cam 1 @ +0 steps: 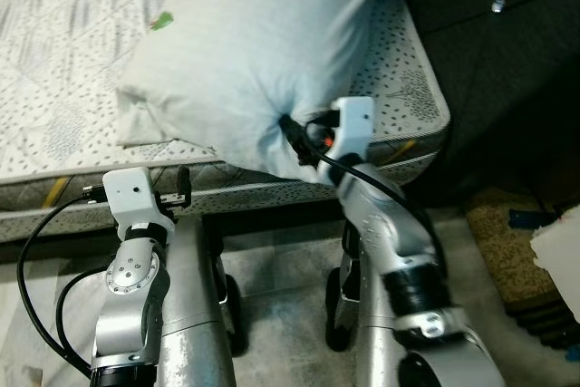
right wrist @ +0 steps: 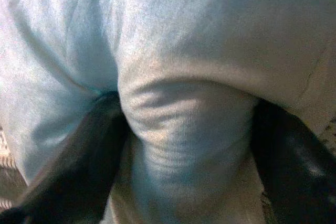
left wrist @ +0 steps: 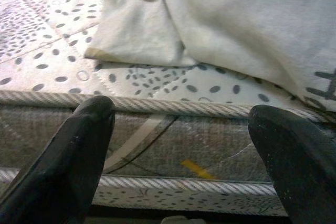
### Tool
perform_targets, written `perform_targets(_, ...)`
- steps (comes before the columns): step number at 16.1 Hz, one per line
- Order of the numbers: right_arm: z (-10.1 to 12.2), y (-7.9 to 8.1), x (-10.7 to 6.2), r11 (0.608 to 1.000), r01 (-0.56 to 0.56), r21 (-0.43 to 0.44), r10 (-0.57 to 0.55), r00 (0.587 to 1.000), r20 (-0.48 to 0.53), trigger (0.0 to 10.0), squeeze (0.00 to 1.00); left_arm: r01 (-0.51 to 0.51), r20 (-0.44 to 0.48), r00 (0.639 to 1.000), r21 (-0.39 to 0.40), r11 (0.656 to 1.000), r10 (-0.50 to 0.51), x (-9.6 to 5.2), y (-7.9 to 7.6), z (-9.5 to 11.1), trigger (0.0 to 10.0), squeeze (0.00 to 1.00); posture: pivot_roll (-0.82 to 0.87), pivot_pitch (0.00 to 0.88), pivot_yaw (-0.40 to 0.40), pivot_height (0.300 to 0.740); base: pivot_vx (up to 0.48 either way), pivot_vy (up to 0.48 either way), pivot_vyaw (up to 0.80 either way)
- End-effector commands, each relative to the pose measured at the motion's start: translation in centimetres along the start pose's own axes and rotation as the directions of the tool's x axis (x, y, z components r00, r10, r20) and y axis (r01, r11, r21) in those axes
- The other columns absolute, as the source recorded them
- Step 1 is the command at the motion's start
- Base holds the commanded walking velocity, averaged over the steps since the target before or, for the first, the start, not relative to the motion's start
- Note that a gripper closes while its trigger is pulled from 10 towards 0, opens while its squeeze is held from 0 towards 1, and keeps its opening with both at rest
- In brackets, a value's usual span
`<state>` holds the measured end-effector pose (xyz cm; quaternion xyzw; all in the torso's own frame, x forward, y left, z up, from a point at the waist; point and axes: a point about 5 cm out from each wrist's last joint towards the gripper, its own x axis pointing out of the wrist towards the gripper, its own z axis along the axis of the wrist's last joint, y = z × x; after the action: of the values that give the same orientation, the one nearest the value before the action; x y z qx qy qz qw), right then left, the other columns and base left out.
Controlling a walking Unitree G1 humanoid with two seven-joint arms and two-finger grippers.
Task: Clean up the room
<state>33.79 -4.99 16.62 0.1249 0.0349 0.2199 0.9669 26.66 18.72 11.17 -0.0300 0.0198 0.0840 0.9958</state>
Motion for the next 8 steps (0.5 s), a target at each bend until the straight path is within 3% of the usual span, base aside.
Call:
perform_targets(1,-0.4,0.5,0.3,1.000,-0.006,0.015,0.006,1.000,-0.015,0.0,0.00,-0.026,-0.016,1.000,0.005,1.000,0.026,-0.3,0.6,-0.2,10.0,0.00,0.12,0.259,0.016,0.498,0.000,0.000,0.00)
perform_targets(5,-0.1,-0.9,1.2,0.994,0.110,0.002,-0.110,0.994,-0.002,0.0,0.00,-0.017,-0.013,1.000,0.001,1.000,0.017,0.0,0.2,-0.1,10.0,0.00,0.12,0.243,0.020,0.498,0.000,0.000,0.00)
perform_targets(8,-0.1,-1.5,1.3,0.992,0.128,-0.001,-0.128,0.992,0.000,0.0,0.00,-0.020,-0.009,1.000,0.002,1.000,0.020,0.3,0.3,0.0,10.0,0.00,0.12,0.234,0.020,0.498,0.000,0.000,0.00)
